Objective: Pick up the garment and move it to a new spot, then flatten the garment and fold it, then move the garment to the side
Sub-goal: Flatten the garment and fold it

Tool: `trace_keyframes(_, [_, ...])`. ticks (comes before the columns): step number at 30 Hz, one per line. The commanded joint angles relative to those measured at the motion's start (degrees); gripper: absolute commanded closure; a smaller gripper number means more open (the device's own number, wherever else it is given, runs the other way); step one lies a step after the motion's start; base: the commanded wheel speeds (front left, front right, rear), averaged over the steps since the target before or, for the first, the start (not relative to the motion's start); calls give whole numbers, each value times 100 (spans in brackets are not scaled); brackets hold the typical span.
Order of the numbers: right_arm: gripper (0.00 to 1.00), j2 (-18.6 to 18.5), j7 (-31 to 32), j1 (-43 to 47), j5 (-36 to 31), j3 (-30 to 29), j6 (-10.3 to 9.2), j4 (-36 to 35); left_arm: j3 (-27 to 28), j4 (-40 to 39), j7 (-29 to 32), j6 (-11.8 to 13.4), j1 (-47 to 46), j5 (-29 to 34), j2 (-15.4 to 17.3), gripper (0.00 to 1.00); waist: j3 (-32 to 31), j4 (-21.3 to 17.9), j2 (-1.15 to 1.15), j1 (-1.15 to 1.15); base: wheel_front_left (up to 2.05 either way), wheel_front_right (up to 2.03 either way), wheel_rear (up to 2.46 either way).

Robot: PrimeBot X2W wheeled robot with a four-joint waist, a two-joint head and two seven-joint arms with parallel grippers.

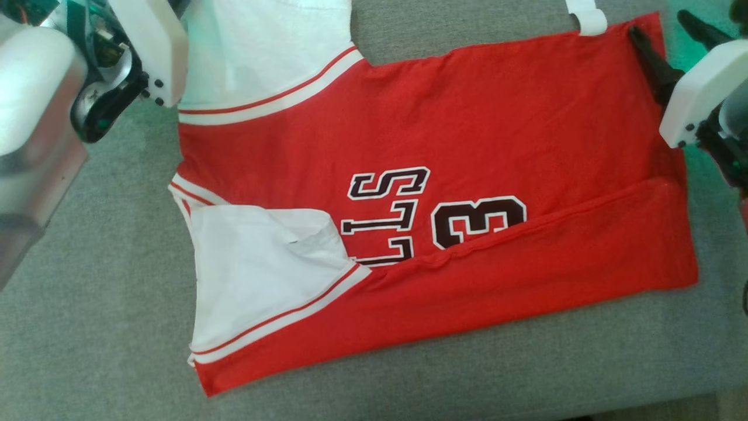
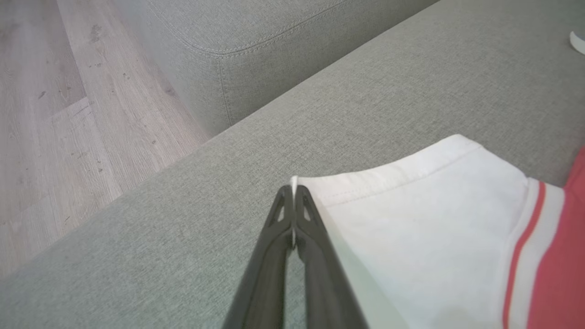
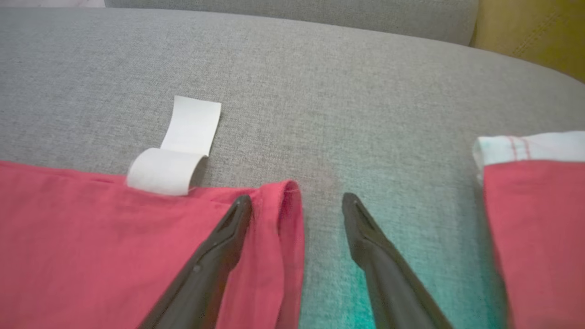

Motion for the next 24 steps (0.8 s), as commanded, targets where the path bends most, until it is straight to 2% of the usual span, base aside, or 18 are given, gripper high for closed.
trace_keyframes(1, [8, -129, -90, -90, 83, 109, 21, -12, 124, -73, -100, 9, -366, -48, 246, 100, 11, 25, 0, 0, 0, 0, 0])
trace_keyframes(2, [8, -135, -112, -133, 112, 158, 21, 51, 86, -63, -121, 9, -387, -70, 252, 100, 16, 35, 0, 0, 0, 0, 0])
trace_keyframes(3, [26, -142, -116, -169, 143, 210, 21, 111, 50, -51, -146, 9, -409, -92, 255, 100, 20, 45, 0, 0, 0, 0, 0])
trace_keyframes(4, [26, -155, -123, -204, 175, 258, 21, 168, 14, -38, -166, 9, -429, -115, 258, 100, 25, 56, 0, 0, 0, 0, 0])
trace_keyframes(5, [60, -172, -140, -237, 204, 303, 21, 220, -23, -24, -188, 9, -449, -137, 259, 100, 29, 67, 0, 0, 0, 0, 0])
trace_keyframes(6, [67, -189, -148, -265, 232, 359, 21, 268, -58, -7, -211, 9, -466, -160, 259, 100, 30, 77, 0, 0, 0, 0, 0])
trace_keyframes(8, [100, -227, -184, -319, 288, 453, 21, 349, -122, 34, -264, 9, -497, -207, 261, 100, 29, 93, 0, 0, 0, 0, 0])
trace_keyframes(17, [100, -349, -578, -562, 397, 619, 21, 547, -310, 291, -976, 9, -701, -197, 278, 100, -58, 138, 0, 0, 0, 0, 0])
trace_keyframes(24, [100, -347, -1298, -847, 549, 227, 21, 702, -137, 663, -2020, 15, -1030, 22, 109, 100, -182, 252, 0, 0, 0, 0, 0])
